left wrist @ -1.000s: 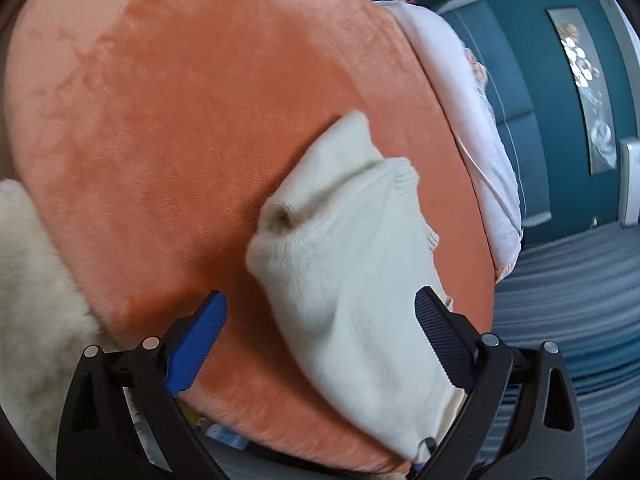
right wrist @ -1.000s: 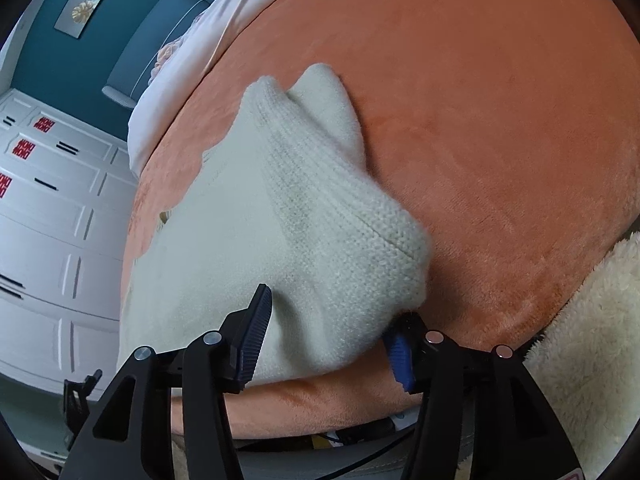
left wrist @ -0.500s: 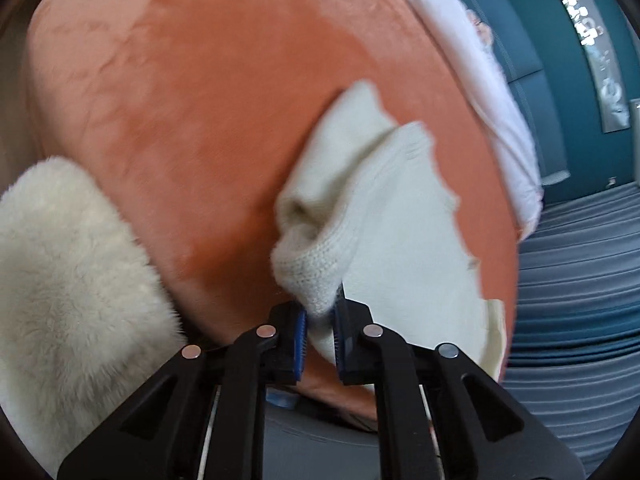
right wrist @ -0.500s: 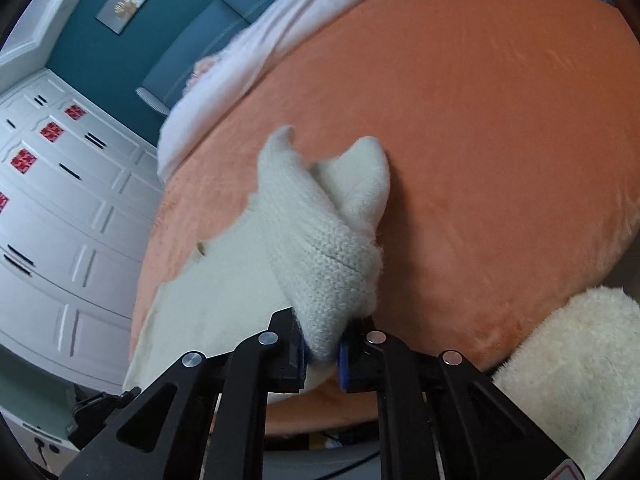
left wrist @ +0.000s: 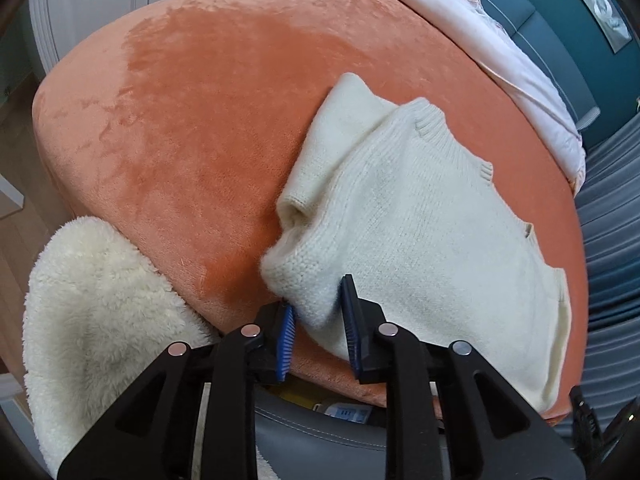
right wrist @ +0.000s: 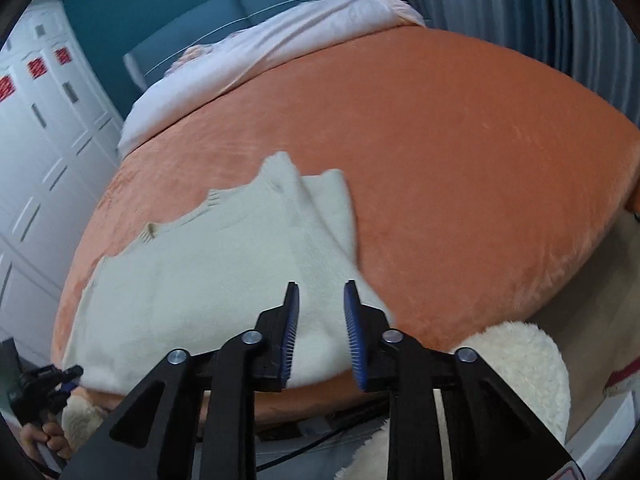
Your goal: Fold small clothes
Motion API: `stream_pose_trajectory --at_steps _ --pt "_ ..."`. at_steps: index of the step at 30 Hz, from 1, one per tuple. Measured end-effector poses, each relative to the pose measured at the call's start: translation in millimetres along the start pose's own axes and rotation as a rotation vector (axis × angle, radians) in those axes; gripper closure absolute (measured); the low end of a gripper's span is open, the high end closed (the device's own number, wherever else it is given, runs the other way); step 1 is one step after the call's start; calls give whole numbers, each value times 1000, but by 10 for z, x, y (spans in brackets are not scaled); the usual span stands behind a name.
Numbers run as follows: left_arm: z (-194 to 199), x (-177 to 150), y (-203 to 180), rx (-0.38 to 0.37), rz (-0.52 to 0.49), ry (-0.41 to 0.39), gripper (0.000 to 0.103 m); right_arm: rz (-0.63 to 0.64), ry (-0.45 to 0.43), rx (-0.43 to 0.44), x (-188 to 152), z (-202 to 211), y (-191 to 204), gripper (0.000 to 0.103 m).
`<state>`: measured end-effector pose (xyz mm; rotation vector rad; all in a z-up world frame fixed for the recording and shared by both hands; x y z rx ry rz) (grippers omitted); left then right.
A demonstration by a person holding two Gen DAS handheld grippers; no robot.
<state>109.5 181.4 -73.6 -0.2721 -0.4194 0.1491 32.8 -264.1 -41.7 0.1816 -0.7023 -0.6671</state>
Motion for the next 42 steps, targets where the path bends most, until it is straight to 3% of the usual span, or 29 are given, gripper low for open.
stream_pose_trajectory --at_steps 1,3,8,14,17,20,25,30,37,42 --pt "0 8 -17 14 -12 -1 82 47 9 -2 -24 -71 68 96" --pt "-2 10 -33 38 -30 0 82 107 34 -24 -36 -300 165 97" --pt "-85 36 -83 68 -49 11 79 83 133 -119 -119 -930 34 103" --pt "-138 41 -93 69 -44 16 77 79 90 -64 14 -621 223 102" --pt "-160 33 -94 71 -41 19 76 113 109 -35 -119 -559 334 102" --pt "-169 29 -91 68 -41 23 75 160 163 -100 -365 -779 222 103" --pt "-163 38 -44 48 -14 27 69 85 157 -70 -309 -696 217 102" --pt "-198 38 7 1 52 18 63 145 138 23 -306 -409 660 99" --pt "-203 26 41 -19 87 23 52 375 237 145 -918 -591 1735 99" --pt "-244 46 61 -68 142 32 44 470 296 69 -1280 -985 1903 98"
Point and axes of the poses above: each gripper's, at about its wrist camera, not at the fingertips, and z roughly against the way its jaws point, y to its left, x to its top, the point moved 10 cm from there along -z, roughly the way its jaws point, and after that the axes turned 10 degrees about -z, right-handed, at the moved point
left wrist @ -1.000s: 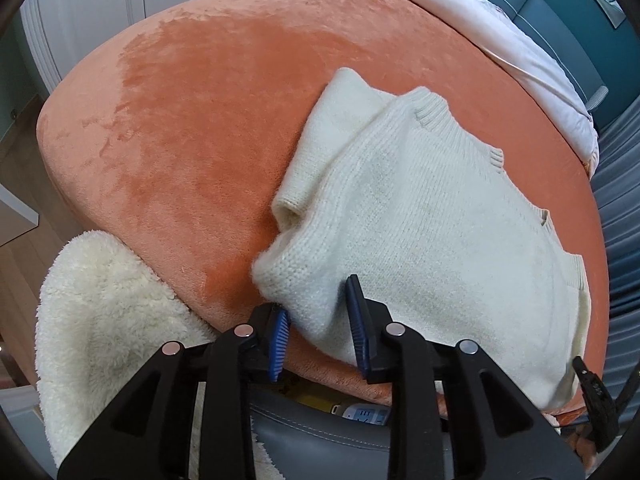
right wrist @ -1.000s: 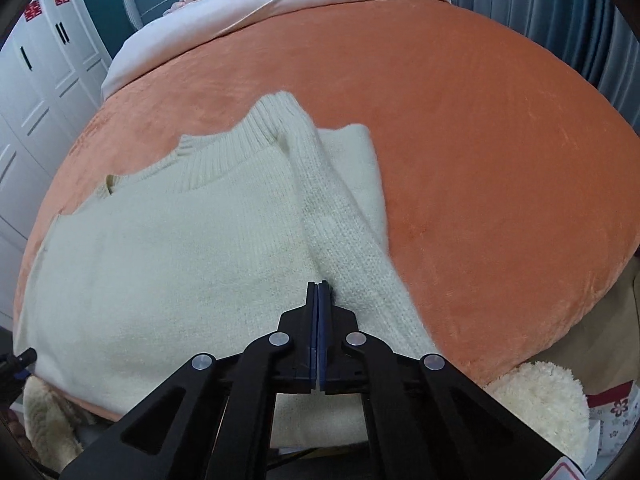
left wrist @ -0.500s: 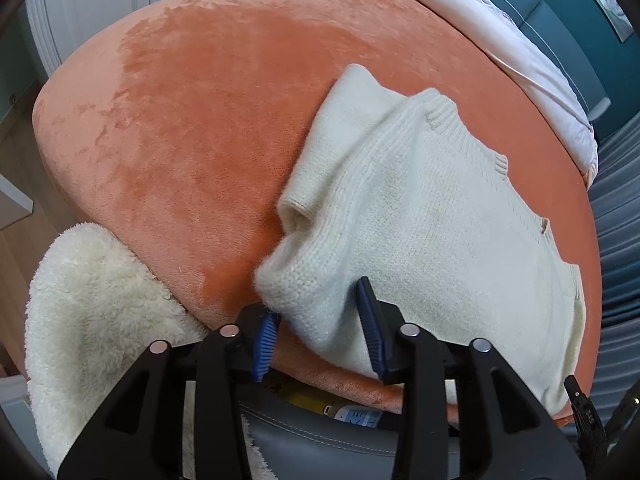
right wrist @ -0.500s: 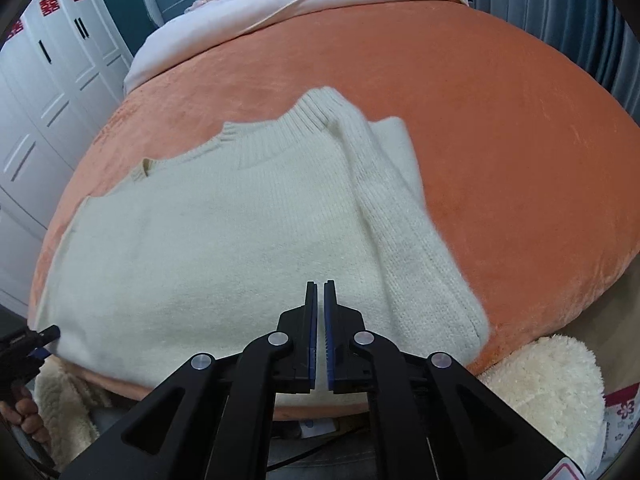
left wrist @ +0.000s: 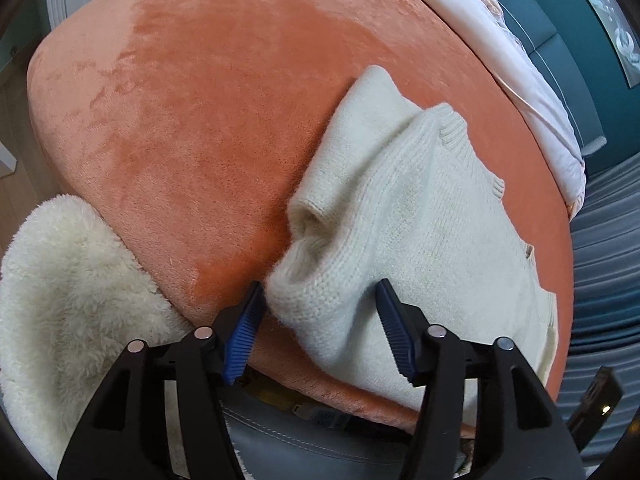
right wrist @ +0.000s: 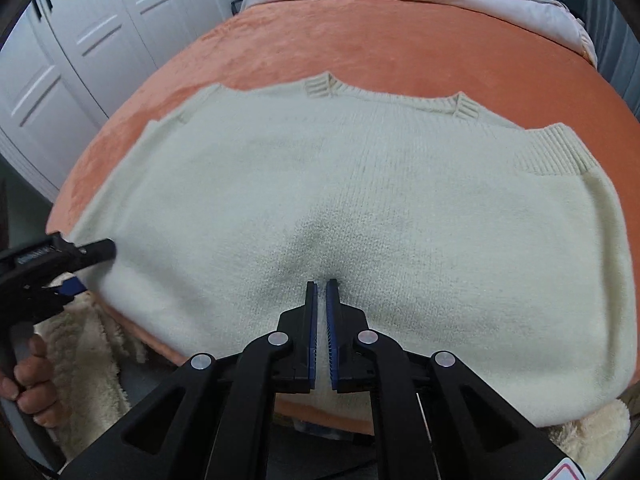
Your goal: Fold small clothes
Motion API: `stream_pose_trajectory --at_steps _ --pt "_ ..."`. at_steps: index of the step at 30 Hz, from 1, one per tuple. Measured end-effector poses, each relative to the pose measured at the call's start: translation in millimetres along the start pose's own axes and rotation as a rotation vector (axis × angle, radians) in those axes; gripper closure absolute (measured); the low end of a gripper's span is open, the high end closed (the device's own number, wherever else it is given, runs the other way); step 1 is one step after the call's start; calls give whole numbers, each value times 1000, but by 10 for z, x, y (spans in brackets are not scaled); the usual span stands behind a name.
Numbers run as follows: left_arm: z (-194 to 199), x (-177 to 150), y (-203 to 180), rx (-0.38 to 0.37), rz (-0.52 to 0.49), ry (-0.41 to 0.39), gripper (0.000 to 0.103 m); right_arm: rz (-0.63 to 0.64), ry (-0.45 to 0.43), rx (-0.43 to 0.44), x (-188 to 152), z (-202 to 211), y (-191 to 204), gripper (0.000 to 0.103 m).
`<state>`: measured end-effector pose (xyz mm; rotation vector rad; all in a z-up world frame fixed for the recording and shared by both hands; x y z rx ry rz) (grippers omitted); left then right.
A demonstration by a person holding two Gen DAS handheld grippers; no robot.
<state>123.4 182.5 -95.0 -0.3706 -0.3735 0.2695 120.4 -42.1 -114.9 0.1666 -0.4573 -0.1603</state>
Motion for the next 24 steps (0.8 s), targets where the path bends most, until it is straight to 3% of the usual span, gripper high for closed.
stream_pose_trajectory --at_steps 7,9,11,14,21,24 --pt "-77 112 -133 -52 20 3 45 53 -1 -71 -10 -29 59 98" --pt "-79 132 -168 -62 33 10 51 52 -4 -74 -12 -30 58 98" --pt "-89 140 -234 -92 30 23 69 56 -6 -78 -1 -38 65 98" --pt "-62 152 -293 -85 13 24 77 50 -8 -73 0 -48 70 98" --pt "23 178 -363 -49 -16 3 86 36 -24 -47 -9 -30 47 98" --pt "177 236 -481 -52 -53 -36 88 -8 -41 6 -21 61 24 97"
Point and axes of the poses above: each gripper's, at about its wrist camera, not at the fingertips, and z roughly against the way its jaws point, y to its left, x to its top, the point moved 10 cm from there along -z, roughly the way its jaws point, and after that the axes turned 10 degrees about -z, right-handed, at the moved point
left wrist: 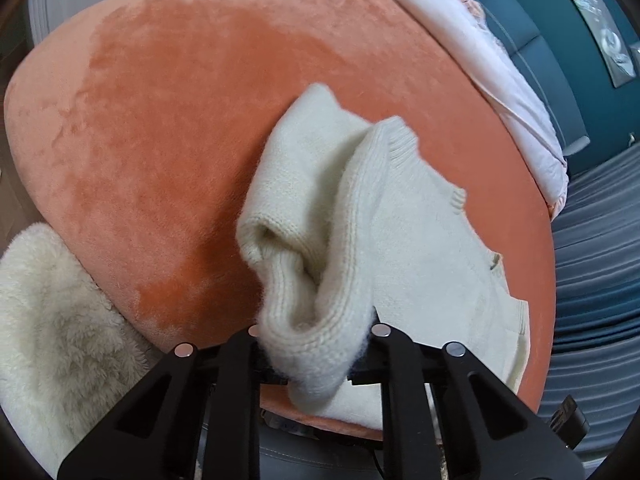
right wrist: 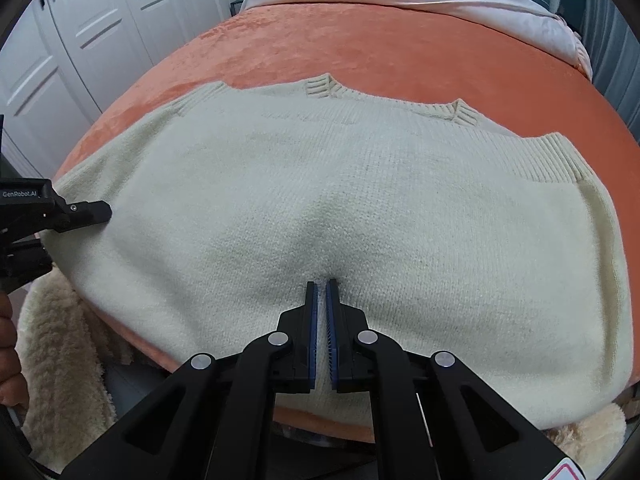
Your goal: Fold small clothes
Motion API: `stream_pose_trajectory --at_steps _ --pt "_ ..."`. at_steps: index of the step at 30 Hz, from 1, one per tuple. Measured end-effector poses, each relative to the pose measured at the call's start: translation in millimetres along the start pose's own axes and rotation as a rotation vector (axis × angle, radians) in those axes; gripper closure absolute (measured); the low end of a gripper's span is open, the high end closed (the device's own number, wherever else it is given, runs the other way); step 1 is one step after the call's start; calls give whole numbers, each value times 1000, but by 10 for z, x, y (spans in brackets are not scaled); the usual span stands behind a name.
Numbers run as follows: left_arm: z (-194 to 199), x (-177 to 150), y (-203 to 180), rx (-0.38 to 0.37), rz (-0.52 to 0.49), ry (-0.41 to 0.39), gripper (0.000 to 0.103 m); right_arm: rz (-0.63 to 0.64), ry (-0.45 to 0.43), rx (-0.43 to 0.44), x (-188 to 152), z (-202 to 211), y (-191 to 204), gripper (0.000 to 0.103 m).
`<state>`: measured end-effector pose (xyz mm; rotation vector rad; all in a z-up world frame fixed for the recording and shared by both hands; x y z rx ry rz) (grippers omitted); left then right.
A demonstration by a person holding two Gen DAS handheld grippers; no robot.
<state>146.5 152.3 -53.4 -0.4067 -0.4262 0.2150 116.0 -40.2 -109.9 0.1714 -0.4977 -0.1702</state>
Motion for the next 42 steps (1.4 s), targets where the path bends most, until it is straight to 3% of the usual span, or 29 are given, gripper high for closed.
stream_pose_trajectory --at_steps 3,6,10,14,18,21,22,24,26,28,33,36,38,42 --pt "233 120 -342 -24 -88 -52 90 -102 -25 131 -59 238 -112 83" --pt "423 190 -856 -38 -216 -101 91 -146 -76 131 -192 488 -405 78" --pt "501 87 -1702 -117 -357 -128 92 -210 -130 101 -358 819 -890 78" --pt "402 -234 -2498 -186 -517 -109 92 -290 -198 98 -433 1168 -1316 77" --pt "-122 -782 -2958 -183 -660 8 90 -336 -230 89 -535 1361 -1549 73" --pt "-603 -1173 -2840 -87 -732 128 84 -374 -221 74 -572 1333 -1680 69" --pt "-578 -1261 -2786 -80 -742 127 83 -387 -217 73 -577 1327 -1713 69" --pt "-376 -1273 -2705 -120 -780 62 71 -390 -222 68 -546 1359 -1733 69" --pt "-139 -1243 -2527 -103 -810 21 35 -368 -236 67 -501 1409 -1732 59" --pt "48 -1182 -2292 -85 -796 -18 28 -361 -238 100 -452 1434 -1678 47" --pt "-1 -1147 -1598 77 -762 25 26 -391 -203 251 -186 1327 -1394 38" --pt "-141 -1189 -1396 109 -741 72 26 -421 -152 342 -5 1147 -1158 30" --pt "-168 -1258 -1358 100 -764 93 26 -427 -120 334 69 1016 -1058 30" --pt "-188 -1238 -1376 96 -766 58 24 -465 -95 301 195 888 -999 30"
Point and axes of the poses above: each gripper's, at about its wrist camera, not at the fingertips, and z roughly against the way its jaws point, y to its left, x to its top, the point moved 10 cm from there along -z, roughly the way its jaws point, and after that the axes turned 10 degrees about -z, right-handed, at the moved point
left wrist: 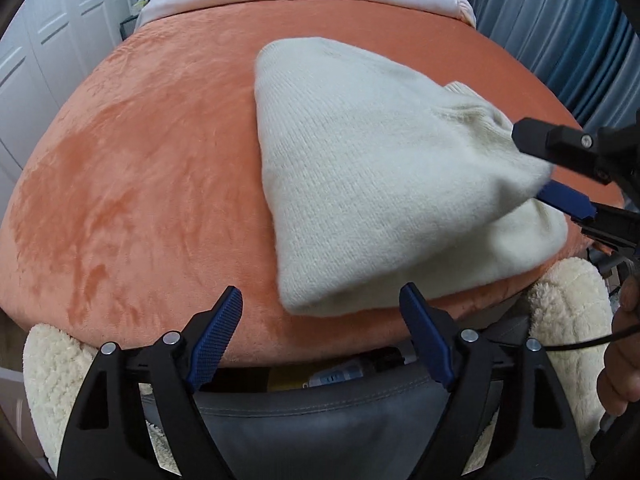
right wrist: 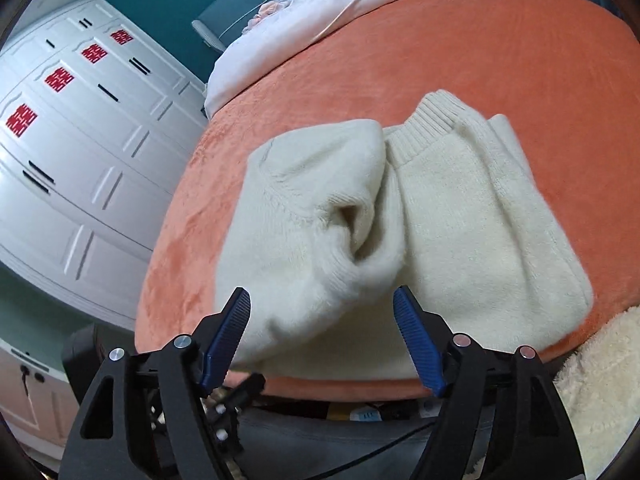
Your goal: Fold small clothes
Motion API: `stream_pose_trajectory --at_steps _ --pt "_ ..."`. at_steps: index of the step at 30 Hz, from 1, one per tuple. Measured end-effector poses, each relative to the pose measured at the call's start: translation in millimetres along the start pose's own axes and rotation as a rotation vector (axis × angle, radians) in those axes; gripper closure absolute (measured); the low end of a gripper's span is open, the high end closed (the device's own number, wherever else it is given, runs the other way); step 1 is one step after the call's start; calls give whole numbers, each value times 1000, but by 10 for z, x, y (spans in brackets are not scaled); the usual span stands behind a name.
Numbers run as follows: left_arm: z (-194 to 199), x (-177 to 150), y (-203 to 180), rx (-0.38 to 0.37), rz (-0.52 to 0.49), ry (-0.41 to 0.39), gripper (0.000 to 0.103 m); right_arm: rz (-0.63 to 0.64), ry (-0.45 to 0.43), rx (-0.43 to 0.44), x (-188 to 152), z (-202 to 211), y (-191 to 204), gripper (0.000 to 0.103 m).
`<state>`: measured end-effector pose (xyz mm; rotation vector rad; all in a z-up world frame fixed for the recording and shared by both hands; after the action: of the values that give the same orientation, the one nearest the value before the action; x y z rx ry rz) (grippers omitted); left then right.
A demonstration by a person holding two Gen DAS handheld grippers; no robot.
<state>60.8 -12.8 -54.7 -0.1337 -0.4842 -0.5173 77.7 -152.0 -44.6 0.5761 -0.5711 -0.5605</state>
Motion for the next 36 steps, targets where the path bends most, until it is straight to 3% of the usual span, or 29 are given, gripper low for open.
stream_pose_trajectory --at_steps 3,6,7,8,9,10,11,16,19,21,23,25,27,29,32,36 --pt "-84 15 71 -18 83 10 26 5 -20 -11 82 -80 35 30" --pt "-175 22 94 -60 128 39 34 3 20 -51 82 -273 -12 30" --pt "-184 20 96 -72 129 41 37 1 37 -53 64 -336 -21 38" --pt "-187 14 78 -87 127 44 44 -4 52 -51 49 -404 -31 58" --pt "-190 12 59 -106 124 48 49 -10 71 -42 28 -467 -24 70" --pt "-185 13 31 -126 119 53 63 -20 73 -33 48 -500 -11 90" --pt "-168 29 2 -141 111 55 76 -21 47 -13 97 -461 27 91" --pt "10 212 -244 -223 75 4 77 83 -186 129 456 385 483 93" --pt "-44 258 -443 -224 40 23 77 133 -284 44 449 739 256 93" --pt "-200 184 -533 -209 31 76 76 81 -241 -61 364 619 -269 93" --pt "-304 97 -609 -210 35 135 75 -23 -126 -145 226 315 -829 93" --pt "-278 69 -622 -182 22 141 74 -118 -77 -146 125 207 -1132 93" --pt "-182 93 -571 -161 19 114 70 -141 -87 -120 111 267 -1130 93" --pt "-78 88 -485 -150 46 102 55 -100 -91 -141 117 291 -1086 90" --pt "88 60 -381 -175 82 81 50 -21 -95 -176 133 351 -1036 84" --pt "273 36 -192 -131 108 28 45 -80 -62 -71 158 349 -1036 77"
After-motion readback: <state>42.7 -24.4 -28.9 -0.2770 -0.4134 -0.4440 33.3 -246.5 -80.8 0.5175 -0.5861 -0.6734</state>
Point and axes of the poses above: each gripper's, at about its wrist camera, not at the fingertips, and z roughly against the way its jaws point, y to its left, x to its top, the point moved 10 cm from there along -z, roughly the way its jaws point, and after that the axes turned 10 degrees about -z, right-handed, at the moved point
